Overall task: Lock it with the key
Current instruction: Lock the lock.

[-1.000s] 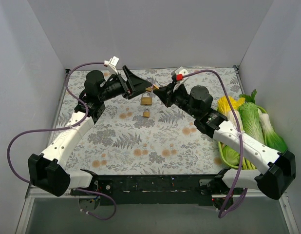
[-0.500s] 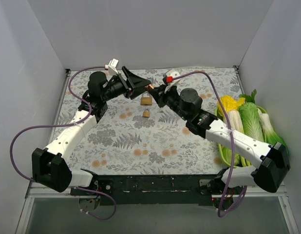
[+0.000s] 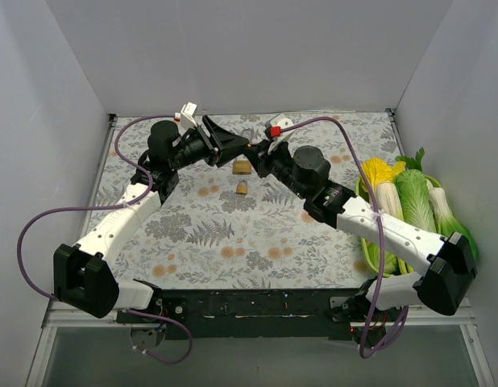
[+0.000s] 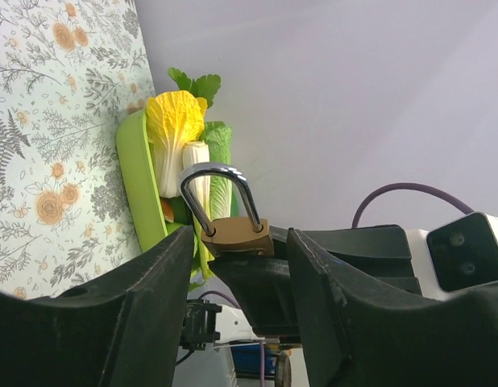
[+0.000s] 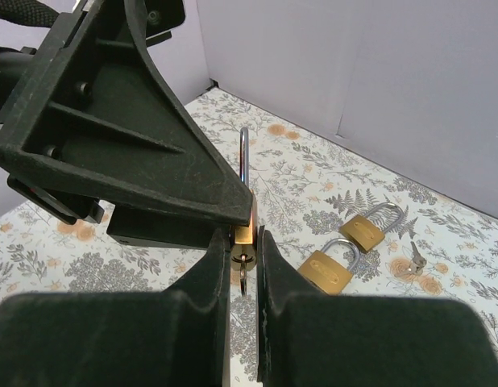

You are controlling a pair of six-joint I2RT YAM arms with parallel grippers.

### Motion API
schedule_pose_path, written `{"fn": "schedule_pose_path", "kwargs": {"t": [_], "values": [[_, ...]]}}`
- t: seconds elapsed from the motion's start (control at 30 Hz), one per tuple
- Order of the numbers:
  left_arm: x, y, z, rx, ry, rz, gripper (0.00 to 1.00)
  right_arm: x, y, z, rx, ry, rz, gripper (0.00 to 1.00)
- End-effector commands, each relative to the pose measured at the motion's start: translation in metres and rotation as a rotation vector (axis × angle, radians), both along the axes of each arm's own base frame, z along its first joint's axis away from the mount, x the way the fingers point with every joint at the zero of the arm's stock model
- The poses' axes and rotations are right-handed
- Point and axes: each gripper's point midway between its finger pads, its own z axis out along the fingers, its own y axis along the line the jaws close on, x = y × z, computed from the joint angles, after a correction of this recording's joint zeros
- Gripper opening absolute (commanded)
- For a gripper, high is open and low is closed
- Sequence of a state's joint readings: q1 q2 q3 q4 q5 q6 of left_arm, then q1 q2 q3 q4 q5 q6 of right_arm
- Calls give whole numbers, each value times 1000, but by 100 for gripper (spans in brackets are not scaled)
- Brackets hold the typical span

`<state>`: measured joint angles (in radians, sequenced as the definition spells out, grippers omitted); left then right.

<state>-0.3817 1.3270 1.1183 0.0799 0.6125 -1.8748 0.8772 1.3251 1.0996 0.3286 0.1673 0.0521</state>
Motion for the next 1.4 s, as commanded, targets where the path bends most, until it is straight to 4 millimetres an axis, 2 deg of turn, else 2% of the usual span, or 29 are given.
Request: {"fn": "schedule_pose_path", "kwargs": {"t": [0.0, 0.33, 0.43, 0.47, 0.53, 0.57, 0.6, 0.63, 0.67, 0.77, 0.83, 0.97, 1.03, 1.1, 1.13, 1.2, 1.23, 1.37], "values": [[-2, 0, 9, -17, -14, 2, 47, -2, 2, 49, 110, -84, -4, 1], [-1, 0, 5, -16, -1, 7, 44, -5, 6, 44, 105, -67, 14, 1], [0, -1, 5, -15, 1, 6, 30, -5, 7, 42, 103, -65, 17, 1], [1, -1, 6, -16, -6, 6, 21, -5, 7, 42, 103, -65, 17, 1], [1, -1, 5, -14, -5, 6, 13, -8, 9, 43, 101, -65, 38, 1], [0, -2, 5, -17, -10, 1, 8, -9, 10, 39, 88, -52, 45, 5], [1, -1, 4, -15, -11, 4, 0, -9, 10, 37, 88, -37, 46, 16], [1, 0, 4, -11, -15, 7, 0, -9, 10, 39, 86, -30, 44, 27], [-1, 2, 5, -11, -22, 6, 0, -10, 7, 30, 48, 1, 39, 49], [1, 10, 5, -6, -32, 24, 0, -15, -2, 27, 0, 13, 39, 64], [3, 15, 3, -4, -32, 38, 0, -22, -8, 18, -60, 11, 67, 64], [1, 17, 3, -4, -42, 38, 0, -31, -25, 13, -124, -21, 100, 50], [-1, 18, 1, -1, -37, 36, 0, -32, -29, 9, -166, -21, 122, 47], [-3, 18, 0, 1, -38, 30, 0, -38, -24, 8, -181, -17, 184, 47], [-5, 18, 0, 3, -41, 28, 0, -40, -22, -4, -214, 14, 206, 46], [-6, 18, 0, 4, -44, 25, 0, -43, -17, -3, -219, 28, 239, 45], [-7, 18, 1, 5, -48, 25, 0, -41, -13, -9, -234, 49, 249, 44], [-10, 19, 0, 19, -50, 23, 0, -35, -9, -3, -228, 40, 237, 45]]}}
